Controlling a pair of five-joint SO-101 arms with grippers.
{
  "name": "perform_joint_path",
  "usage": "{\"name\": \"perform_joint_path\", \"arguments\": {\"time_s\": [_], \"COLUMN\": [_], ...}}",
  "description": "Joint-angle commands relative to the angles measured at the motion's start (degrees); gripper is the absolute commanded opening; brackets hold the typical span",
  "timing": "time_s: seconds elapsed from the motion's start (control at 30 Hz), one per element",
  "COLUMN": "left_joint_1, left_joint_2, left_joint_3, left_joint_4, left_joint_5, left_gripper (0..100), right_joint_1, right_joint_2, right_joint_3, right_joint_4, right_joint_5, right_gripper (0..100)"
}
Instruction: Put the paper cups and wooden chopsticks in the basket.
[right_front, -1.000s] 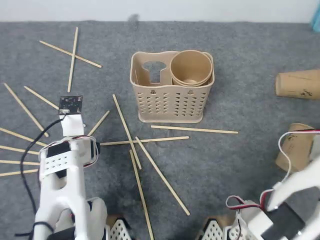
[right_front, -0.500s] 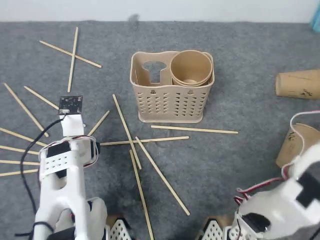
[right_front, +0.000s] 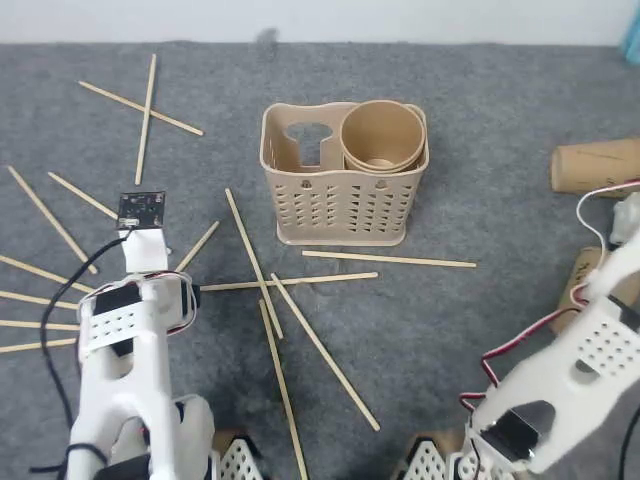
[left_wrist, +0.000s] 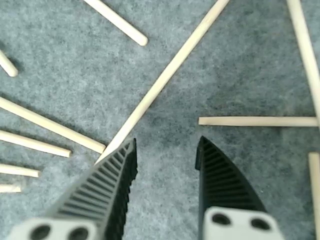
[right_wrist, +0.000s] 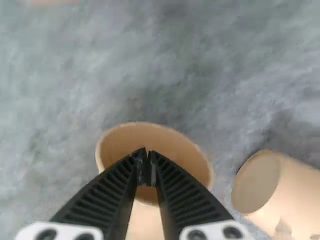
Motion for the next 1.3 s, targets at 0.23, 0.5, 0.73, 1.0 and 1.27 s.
{"name": "perform_joint_path", "arguments": {"time_s": [0.23,0.5,0.73,1.0,1.27], "left_joint_1": [0.2,0.2,0.2,0.2,0.2], "left_joint_2": [-1.8,-1.8,-1.8,-1.8,-1.8], "left_joint_3": [-0.6,-0.6,-0.6,-0.5,-0.4], "left_joint_4": [-1.1,-1.1,-1.1,-1.1,-1.1], "left_joint_5": [-0.4,-0.4,-0.4,-0.4,-0.4], "left_gripper": [18,18,18,18,18], "right_joint_1": [-0.4,0.8,5.5,16.5,18.8], "right_joint_2": [-9.5,-32.4,-51.6,-55.6,-55.6], "right_joint_3": [11.3,32.0,51.8,58.5,47.6], "right_joint_4": [3.6,3.6,3.5,3.1,3.3], "right_joint_5": [10.8,22.0,35.3,45.9,40.3], "right_gripper": [0.8,0.8,0.8,0.9,9.9]}}
